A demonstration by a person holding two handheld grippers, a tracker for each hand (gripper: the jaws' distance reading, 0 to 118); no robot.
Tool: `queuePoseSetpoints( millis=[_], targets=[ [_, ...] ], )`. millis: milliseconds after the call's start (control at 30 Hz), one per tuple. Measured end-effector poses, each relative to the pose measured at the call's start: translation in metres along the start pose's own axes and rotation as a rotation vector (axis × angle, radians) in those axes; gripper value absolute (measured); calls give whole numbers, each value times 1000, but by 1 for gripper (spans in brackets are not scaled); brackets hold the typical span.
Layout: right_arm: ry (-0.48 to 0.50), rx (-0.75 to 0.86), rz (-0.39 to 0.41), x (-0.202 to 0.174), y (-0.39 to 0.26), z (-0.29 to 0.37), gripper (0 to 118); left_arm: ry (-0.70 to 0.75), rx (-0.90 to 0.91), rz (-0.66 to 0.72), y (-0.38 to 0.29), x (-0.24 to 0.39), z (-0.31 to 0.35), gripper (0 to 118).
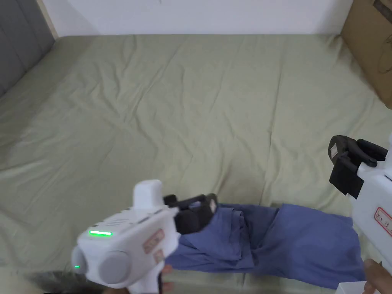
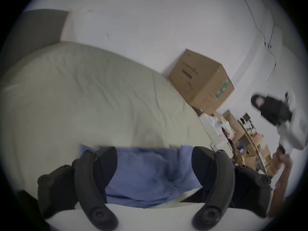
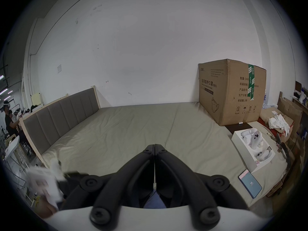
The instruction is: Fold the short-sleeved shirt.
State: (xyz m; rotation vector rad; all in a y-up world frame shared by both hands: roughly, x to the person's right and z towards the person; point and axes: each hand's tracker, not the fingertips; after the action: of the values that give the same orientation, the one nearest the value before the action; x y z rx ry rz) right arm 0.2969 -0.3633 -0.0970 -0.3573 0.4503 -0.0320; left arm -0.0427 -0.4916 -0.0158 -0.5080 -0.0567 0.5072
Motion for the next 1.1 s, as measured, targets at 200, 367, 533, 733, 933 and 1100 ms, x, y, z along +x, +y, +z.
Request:
queuePoseSetpoints(
  millis=[200,367,533,733,933,1100],
  targets=[
    [21,-12,-12,-8,-2,-2,1,85,-328,182,9,-86,-22,97],
    [37,-11,6,-11,-2,-2,1,77,-511,354,-29,-118,-45,95],
    [44,-19,29,-16,-2,-2,1,7,-495,320,-17,-95,-46,60],
    [44,-24,23,-19,-2,-1,1,45,-566,198,-14,-71,-64,12],
    [46,-21,44,-20,2,2,1,-34,-535,321,7,-114,-41,11],
    [48,-15,43,-20,5,2,1,-6,-507,308,37,-154,-3,11]
  ],
)
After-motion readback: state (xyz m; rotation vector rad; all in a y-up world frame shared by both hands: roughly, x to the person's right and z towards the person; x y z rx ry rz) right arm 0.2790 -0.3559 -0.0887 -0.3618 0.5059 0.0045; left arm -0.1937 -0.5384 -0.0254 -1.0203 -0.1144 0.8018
